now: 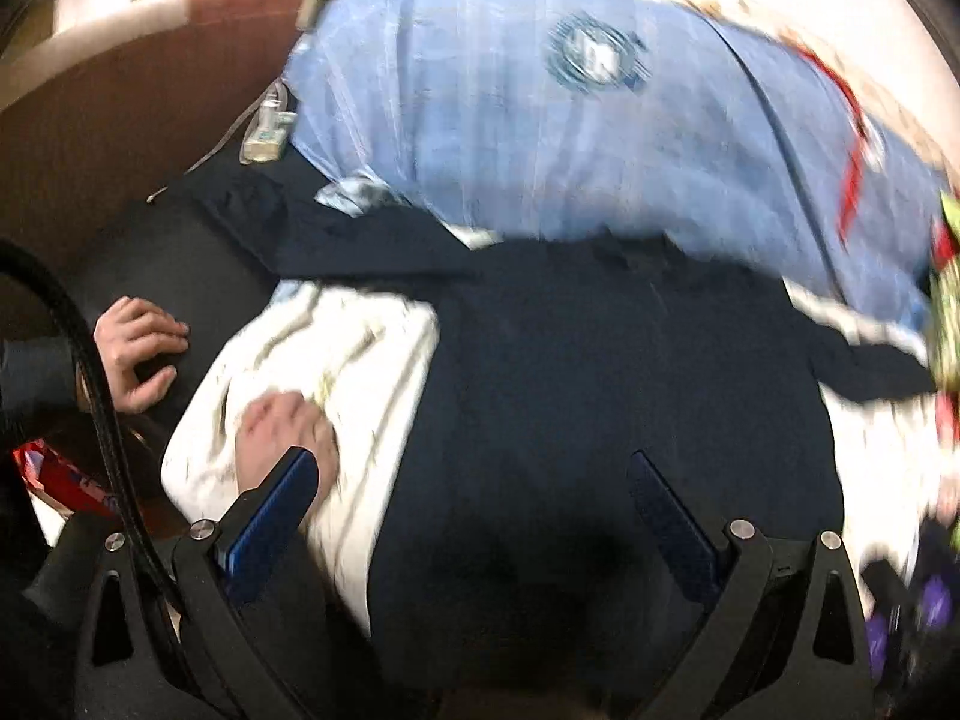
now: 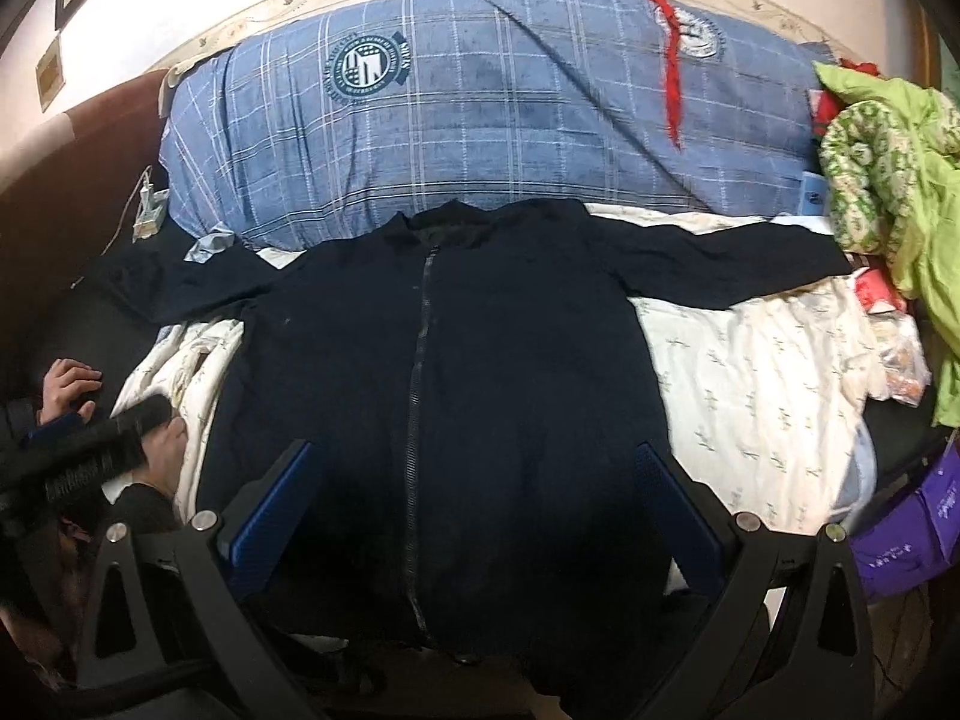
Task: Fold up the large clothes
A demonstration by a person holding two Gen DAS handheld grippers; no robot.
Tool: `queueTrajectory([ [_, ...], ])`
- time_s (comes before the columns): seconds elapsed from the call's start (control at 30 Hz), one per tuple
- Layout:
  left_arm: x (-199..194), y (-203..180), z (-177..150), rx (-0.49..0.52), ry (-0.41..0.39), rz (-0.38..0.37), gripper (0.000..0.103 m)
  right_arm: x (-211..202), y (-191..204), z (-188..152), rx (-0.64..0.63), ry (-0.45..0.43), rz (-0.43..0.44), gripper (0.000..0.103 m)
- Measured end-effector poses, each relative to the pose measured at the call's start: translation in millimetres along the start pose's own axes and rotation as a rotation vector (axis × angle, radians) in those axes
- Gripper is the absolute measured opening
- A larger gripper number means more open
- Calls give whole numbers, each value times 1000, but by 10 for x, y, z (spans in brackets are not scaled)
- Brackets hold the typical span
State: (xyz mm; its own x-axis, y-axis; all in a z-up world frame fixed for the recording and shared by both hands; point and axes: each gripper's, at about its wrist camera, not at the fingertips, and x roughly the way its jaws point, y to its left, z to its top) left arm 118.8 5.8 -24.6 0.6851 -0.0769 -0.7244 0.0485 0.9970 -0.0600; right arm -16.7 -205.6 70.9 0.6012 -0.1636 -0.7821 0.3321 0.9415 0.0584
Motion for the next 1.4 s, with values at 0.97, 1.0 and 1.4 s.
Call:
queueTrajectory([
  [0.97, 2307, 3183, 1951, -626, -183, 99, 101, 1045, 814, 580, -86, 145, -17, 103],
  [1.0, 2331, 3163, 1997, -600, -199, 105, 102, 1068, 843, 585, -92, 149, -20, 103],
  [1.4, 2928, 3223, 2199, -639, -79, -176, 2, 1280, 1209, 686, -129, 120, 56, 103],
])
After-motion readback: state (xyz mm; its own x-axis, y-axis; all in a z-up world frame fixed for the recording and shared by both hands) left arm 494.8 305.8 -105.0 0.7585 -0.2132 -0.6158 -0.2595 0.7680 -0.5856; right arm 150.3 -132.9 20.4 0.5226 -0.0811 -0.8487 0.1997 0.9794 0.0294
